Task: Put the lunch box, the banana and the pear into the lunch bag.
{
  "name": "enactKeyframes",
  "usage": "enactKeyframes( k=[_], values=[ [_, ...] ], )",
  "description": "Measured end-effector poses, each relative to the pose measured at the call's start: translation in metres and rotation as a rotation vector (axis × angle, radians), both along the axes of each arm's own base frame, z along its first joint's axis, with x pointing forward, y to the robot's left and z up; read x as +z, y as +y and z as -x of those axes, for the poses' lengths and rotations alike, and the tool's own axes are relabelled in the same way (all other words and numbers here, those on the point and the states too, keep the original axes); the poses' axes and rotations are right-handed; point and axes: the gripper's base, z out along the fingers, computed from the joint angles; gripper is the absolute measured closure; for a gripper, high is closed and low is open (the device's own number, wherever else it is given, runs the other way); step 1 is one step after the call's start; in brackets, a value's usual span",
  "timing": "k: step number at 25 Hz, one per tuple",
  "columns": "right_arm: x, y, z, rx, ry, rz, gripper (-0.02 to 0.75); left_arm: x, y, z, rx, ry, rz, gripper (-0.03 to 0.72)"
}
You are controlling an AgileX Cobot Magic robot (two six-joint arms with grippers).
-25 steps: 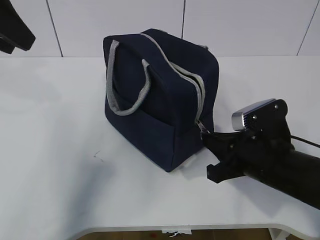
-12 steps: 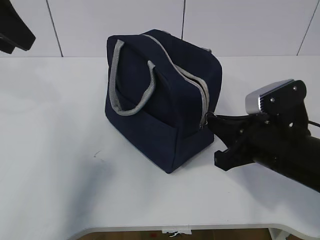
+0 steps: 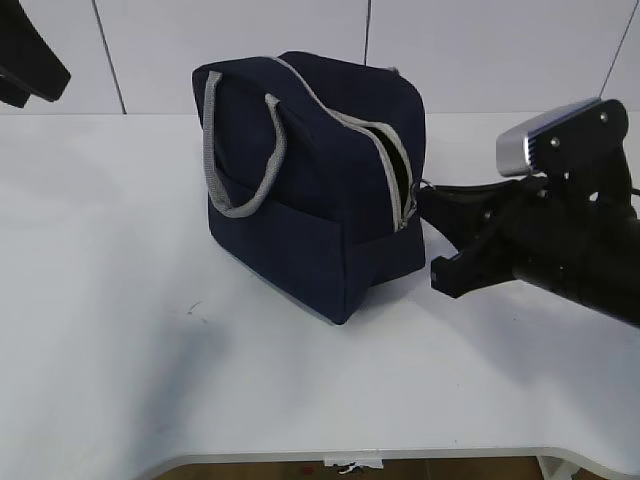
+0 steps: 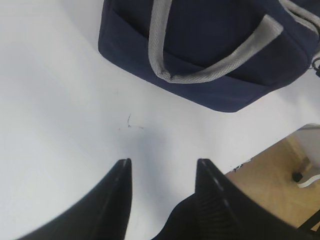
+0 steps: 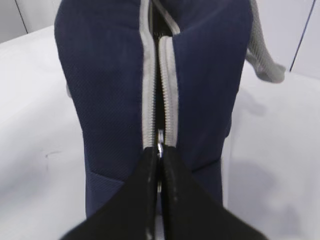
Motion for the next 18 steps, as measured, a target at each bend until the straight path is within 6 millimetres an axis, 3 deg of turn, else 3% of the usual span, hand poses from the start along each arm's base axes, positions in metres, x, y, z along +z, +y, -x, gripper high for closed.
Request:
enactKeyframes(
  k=[10, 18],
  values=[
    [0.036, 0.010, -0.018, 0.026, -0.052, 0.018, 0.737, 0.000, 0.000, 0.000, 0.000, 0.000, 0.002, 0.370],
    [0.078, 0.017, -0.037, 0.022, -0.134, 0.000, 0.737, 0.000, 0.000, 0.000, 0.000, 0.000, 0.002, 0.370]
  ],
)
